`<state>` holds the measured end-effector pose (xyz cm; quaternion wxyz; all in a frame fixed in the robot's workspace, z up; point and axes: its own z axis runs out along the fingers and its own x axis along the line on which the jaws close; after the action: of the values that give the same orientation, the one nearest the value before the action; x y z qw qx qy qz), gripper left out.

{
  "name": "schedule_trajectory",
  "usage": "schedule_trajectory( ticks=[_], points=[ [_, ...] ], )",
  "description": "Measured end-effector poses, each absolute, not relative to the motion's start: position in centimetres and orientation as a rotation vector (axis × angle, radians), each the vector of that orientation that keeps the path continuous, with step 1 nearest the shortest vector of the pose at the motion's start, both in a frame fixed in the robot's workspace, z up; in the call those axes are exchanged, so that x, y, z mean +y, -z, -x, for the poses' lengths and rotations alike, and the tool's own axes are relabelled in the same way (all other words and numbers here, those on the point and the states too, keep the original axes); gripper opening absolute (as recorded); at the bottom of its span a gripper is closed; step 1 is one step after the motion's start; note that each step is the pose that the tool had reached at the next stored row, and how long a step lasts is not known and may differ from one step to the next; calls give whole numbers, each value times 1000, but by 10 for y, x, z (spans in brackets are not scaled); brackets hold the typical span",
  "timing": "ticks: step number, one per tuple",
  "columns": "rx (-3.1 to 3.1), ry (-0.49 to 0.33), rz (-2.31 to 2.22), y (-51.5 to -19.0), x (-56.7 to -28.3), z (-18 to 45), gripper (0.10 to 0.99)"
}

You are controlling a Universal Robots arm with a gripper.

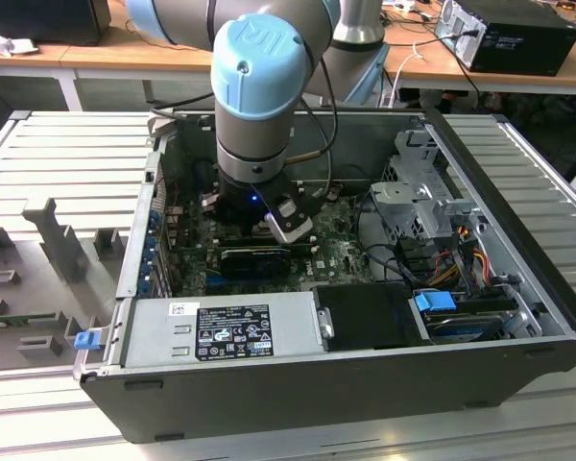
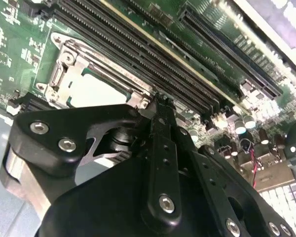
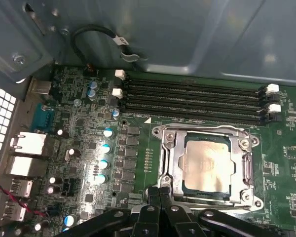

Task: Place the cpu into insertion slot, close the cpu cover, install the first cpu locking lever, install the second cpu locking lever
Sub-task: 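Install the second cpu locking lever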

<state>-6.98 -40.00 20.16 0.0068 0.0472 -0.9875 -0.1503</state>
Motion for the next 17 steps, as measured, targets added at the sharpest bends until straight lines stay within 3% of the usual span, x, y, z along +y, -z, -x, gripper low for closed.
schedule_trajectory(
  ticks=[17],
  points=[
    [-3083,521,-148,-200,-401,73,106]
  ],
)
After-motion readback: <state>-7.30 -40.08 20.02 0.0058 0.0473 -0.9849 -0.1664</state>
